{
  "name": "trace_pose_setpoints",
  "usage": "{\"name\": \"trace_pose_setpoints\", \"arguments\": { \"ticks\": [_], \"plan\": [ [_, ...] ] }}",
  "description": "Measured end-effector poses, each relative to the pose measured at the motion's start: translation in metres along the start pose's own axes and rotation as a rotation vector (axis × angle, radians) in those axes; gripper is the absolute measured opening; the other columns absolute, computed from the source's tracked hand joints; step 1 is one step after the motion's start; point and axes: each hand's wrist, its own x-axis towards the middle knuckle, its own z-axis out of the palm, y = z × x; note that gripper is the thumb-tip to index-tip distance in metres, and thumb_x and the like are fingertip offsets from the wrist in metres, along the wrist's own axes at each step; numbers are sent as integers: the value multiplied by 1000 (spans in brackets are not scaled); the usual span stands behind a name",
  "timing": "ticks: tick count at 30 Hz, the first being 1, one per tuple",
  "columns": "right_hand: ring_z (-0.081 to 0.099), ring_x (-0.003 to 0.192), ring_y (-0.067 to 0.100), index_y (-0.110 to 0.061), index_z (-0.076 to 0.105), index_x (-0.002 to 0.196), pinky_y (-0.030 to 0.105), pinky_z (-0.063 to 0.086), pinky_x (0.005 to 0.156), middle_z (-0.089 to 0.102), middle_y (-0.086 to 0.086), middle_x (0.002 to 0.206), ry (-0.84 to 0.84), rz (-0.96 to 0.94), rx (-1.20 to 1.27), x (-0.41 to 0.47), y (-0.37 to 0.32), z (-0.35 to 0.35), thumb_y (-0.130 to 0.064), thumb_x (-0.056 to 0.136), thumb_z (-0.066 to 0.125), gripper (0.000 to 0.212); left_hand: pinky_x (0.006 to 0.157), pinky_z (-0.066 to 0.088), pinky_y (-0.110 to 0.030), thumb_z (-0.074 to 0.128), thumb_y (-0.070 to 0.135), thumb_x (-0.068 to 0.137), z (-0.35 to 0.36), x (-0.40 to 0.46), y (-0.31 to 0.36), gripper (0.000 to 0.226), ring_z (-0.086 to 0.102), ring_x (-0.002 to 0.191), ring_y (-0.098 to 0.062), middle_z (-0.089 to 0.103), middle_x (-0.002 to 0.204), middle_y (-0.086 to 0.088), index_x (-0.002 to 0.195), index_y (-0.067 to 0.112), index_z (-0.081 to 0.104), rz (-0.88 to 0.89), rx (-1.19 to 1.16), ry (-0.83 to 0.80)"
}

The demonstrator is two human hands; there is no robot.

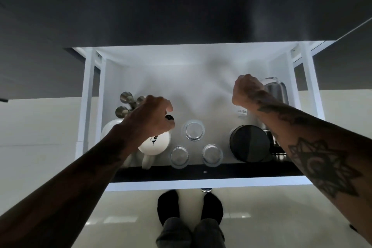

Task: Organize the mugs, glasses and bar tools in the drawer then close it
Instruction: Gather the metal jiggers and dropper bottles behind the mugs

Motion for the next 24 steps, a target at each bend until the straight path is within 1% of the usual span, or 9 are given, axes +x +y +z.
{"name": "trace_pose_setpoints", "arguments": {
  "ticks": [2,4,6,8,11,13,16,20,24],
  "plan": [
    [63,102,35,0,59,90,40,56,87,64,19,103,-35,17,-10,-2,-2,3,-3,78,57,13,86,41,-32,68,35,75,2,2,-5,33,65,107,-21,74,101,2,107,28,72,-12,-48,-23],
    [62,99,35,1,59,88,38,53,88,62,18,103,-19,26,51,-1,-1,5,-7,81,56,11,83,48,-33,66,37,73,1,2,-8,30,66,102,-23,74,96,1,101,27,73,-21,-74,-46],
    [62,100,33,1,66,100,28,47,80,66,16,104,80,-25,257,0,-6,3,-14,84,59,23,65,40,-28,64,33,76,0,0,-8,17,65,93,-23,73,88,0,86,23,73,-19,-37,-53],
    [61,97,25,-8,68,99,23,38,71,69,7,94,198,-194,575,-13,-24,-4,-16,81,64,20,54,25,-23,61,28,79,-3,-4,-5,20,59,86,-25,65,73,-3,66,12,60,-15,-14,-35],
    [69,87,11,-16,66,92,20,50,71,71,-5,88,52,-460,834,-43,-57,-11,-16,79,69,13,55,23,-24,60,24,81,-3,-7,1,20,49,89,-27,49,66,-2,64,19,50,-34,-33,-41],
    [71,87,11,-17,66,89,29,58,78,73,-2,88,-93,-584,784,-52,-73,-4,-13,76,73,16,68,31,-27,60,25,82,0,-5,0,13,51,100,-30,50,74,-3,71,22,54,-34,-60,-53],
    [69,89,17,-19,65,85,39,57,79,72,0,88,-156,-672,536,-44,-82,6,-10,68,78,24,73,34,-30,60,24,82,3,-4,0,10,50,110,-29,56,82,-7,79,16,64,-31,-63,-41],
    [63,94,20,-18,61,89,41,54,80,69,1,92,-243,-660,339,-38,-87,3,-19,64,81,32,70,35,-30,60,22,82,1,-7,2,16,53,107,-28,38,62,1,69,15,55,-24,-52,-48],
    [62,94,23,-24,55,89,36,50,72,66,1,97,-328,-596,183,-38,-91,-5,-32,64,81,37,67,36,-31,61,25,81,-2,-8,3,29,54,106,-29,33,58,1,61,14,43,-36,-38,-75]
  ]
}}
